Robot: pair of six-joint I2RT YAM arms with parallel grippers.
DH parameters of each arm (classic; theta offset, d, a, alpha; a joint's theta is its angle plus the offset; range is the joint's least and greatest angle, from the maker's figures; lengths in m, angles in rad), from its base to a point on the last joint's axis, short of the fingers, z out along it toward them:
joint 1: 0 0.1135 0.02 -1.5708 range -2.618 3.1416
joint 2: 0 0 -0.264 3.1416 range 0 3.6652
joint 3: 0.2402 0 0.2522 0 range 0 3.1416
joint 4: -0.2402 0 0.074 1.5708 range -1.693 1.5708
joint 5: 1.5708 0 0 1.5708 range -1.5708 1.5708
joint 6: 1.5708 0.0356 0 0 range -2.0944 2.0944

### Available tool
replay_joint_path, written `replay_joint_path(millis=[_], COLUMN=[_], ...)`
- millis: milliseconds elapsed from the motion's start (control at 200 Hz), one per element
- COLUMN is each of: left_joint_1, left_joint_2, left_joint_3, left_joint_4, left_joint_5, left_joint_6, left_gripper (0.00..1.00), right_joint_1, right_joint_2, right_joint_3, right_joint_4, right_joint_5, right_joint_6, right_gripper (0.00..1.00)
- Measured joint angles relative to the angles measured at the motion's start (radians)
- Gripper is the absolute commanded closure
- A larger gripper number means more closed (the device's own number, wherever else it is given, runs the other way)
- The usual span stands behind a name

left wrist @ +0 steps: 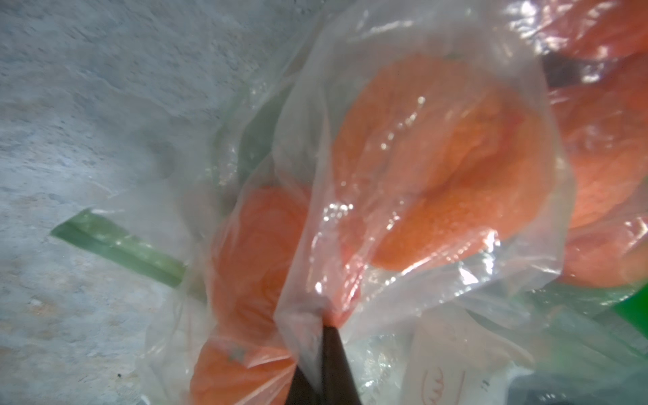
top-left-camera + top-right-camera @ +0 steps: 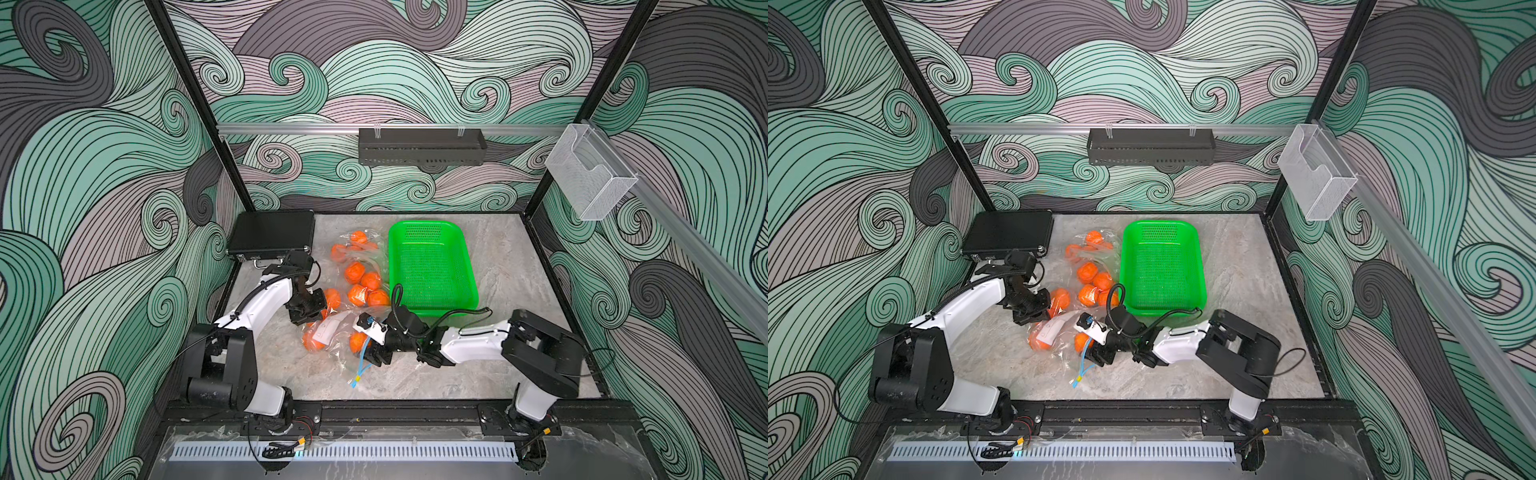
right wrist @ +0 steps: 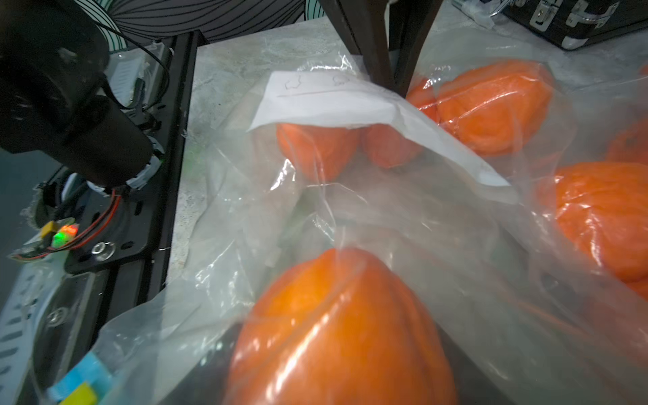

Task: Open the zip-top bag and take out the orange
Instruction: Pick up the orange from the zipper food storage bag.

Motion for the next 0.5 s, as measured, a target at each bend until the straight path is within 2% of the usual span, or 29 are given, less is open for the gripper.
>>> replay_joint_path(millis=[295,500], left_joint_1=[0.000,0.000], left_joint_2=[-0.007,-0.008], left_joint_3=[-0.002,-0.002], left_joint_4=[-0.003,-0.005], left_joint_5=[-0.032,-0.040], left_joint_6=[0.000,-0.003], left_gripper=[1.00,1.00], right_joint_1=[-0.037,-0.124], right_joint_2=[-0.253,-0.444], right_joint_3=[-0.096,-0.089], right_joint_4=[-0.179,-0.379], right_joint_5=[-0.001,0.002], right_joint_6=[0.037,0.111], right_gripper=[0.35,0.37])
